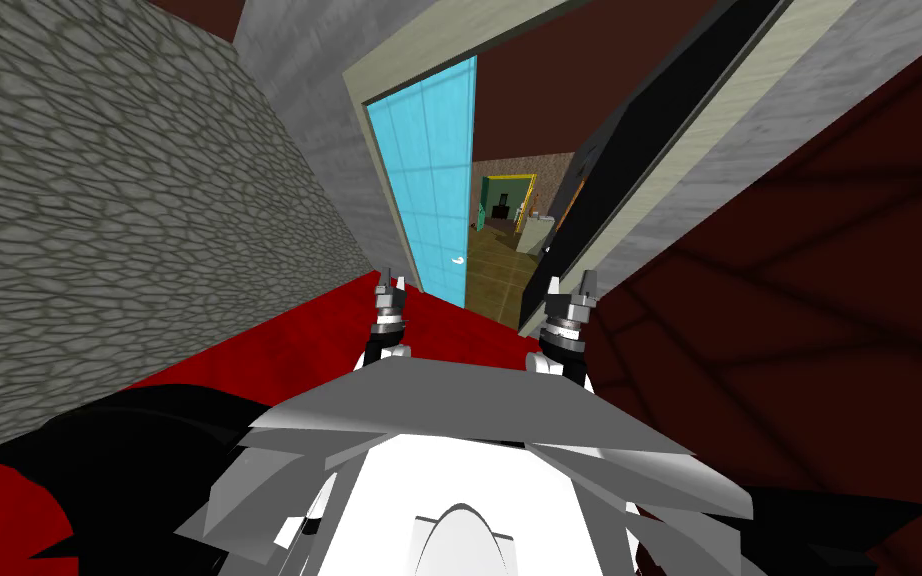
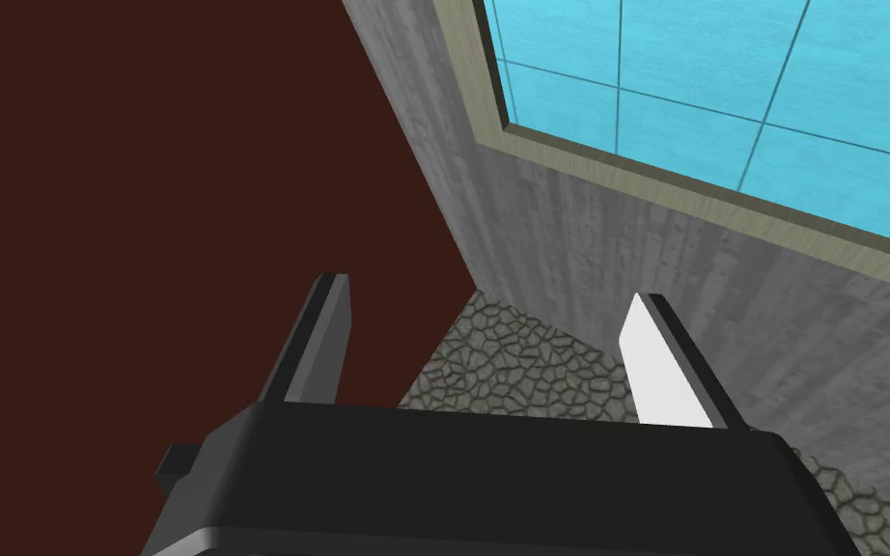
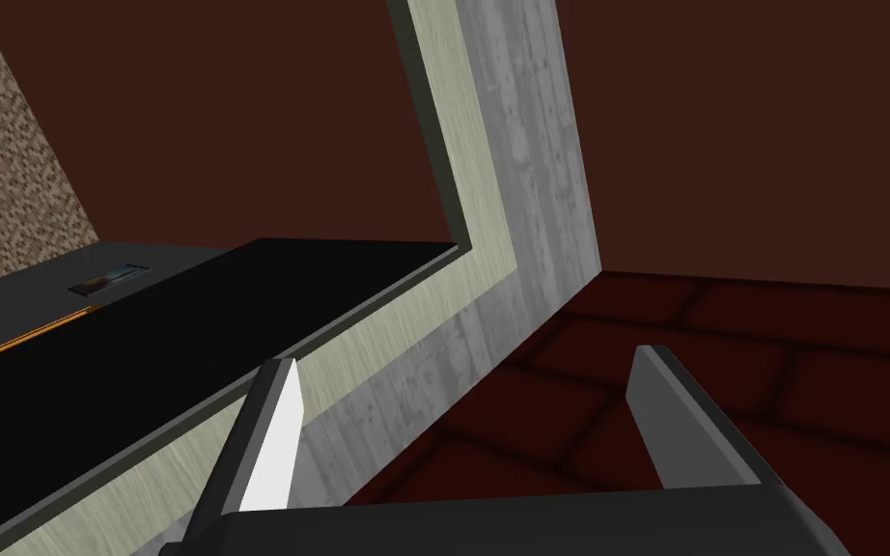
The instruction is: Push the door open
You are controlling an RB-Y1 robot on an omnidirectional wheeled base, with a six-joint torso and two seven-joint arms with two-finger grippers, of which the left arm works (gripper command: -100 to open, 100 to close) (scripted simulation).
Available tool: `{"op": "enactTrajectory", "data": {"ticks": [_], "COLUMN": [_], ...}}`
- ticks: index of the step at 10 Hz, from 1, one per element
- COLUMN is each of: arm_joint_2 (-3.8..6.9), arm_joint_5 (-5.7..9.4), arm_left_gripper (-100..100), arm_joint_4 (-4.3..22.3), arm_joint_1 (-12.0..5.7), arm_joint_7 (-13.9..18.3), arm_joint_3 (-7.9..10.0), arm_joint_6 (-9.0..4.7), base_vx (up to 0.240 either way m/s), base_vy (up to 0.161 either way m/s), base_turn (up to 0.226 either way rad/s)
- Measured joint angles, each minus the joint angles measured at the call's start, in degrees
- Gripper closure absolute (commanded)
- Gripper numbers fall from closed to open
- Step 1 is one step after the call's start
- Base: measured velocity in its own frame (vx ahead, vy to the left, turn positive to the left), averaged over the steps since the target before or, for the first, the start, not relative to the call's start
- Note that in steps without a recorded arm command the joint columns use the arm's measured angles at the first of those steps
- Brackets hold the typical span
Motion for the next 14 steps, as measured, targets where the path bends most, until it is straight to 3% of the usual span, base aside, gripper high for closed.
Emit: {"op": "enactTrajectory", "data": {"ticks": [5, 14], "arm_joint_2": [1.28, 3.55], "arm_joint_5": [0.32, 1.29], "arm_left_gripper": [-100, -100], "arm_joint_4": [5.5, 19.0], "arm_joint_1": [-1.97, -7.52], "arm_joint_7": [0.1, 0.5], "arm_joint_3": [0.74, 3.14], "arm_joint_6": [-1.12, -3.65], "base_vx": [0.060, 0.080], "base_vy": [0.026, 0.044], "base_turn": [-0.094, -0.114]}}
